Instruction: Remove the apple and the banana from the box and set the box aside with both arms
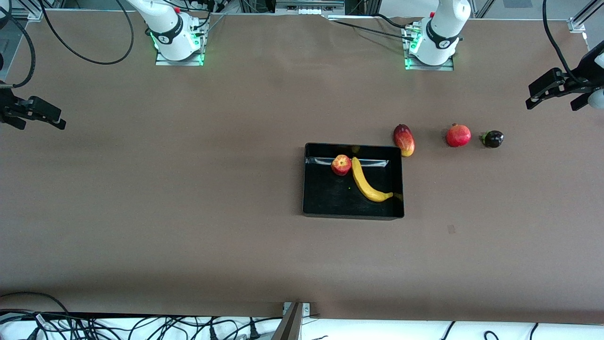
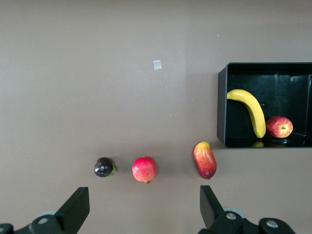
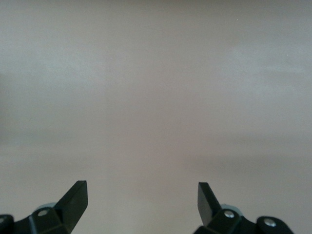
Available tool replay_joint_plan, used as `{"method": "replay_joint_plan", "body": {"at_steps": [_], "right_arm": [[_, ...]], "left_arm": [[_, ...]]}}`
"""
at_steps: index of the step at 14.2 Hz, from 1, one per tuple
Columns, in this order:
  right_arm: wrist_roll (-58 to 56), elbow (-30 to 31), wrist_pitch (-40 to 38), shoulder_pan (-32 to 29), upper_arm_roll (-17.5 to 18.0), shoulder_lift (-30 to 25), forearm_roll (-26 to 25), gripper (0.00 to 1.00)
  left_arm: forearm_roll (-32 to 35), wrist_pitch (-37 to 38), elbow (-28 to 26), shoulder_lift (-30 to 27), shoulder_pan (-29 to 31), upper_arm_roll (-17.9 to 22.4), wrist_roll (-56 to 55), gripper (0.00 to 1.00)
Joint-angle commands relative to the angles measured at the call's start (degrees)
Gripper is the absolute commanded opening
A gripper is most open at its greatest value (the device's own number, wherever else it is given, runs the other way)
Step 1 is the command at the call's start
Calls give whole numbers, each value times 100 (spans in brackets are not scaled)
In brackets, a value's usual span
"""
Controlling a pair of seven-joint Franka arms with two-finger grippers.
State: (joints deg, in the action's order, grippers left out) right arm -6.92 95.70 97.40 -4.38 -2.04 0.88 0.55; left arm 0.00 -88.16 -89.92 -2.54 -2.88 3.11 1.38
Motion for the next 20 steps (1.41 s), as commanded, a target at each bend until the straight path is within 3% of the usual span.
{"method": "replay_joint_plan", "body": {"at_steps": [1, 20], "right_arm": [[-11, -61, -46, -80, 37, 9, 85, 100], [-72, -52, -222, -81, 28, -26, 85, 100]], "left_arm": [[115, -61, -183, -141, -37, 5, 73, 100], [9, -113, -289, -124, -64, -12, -287, 100]]}}
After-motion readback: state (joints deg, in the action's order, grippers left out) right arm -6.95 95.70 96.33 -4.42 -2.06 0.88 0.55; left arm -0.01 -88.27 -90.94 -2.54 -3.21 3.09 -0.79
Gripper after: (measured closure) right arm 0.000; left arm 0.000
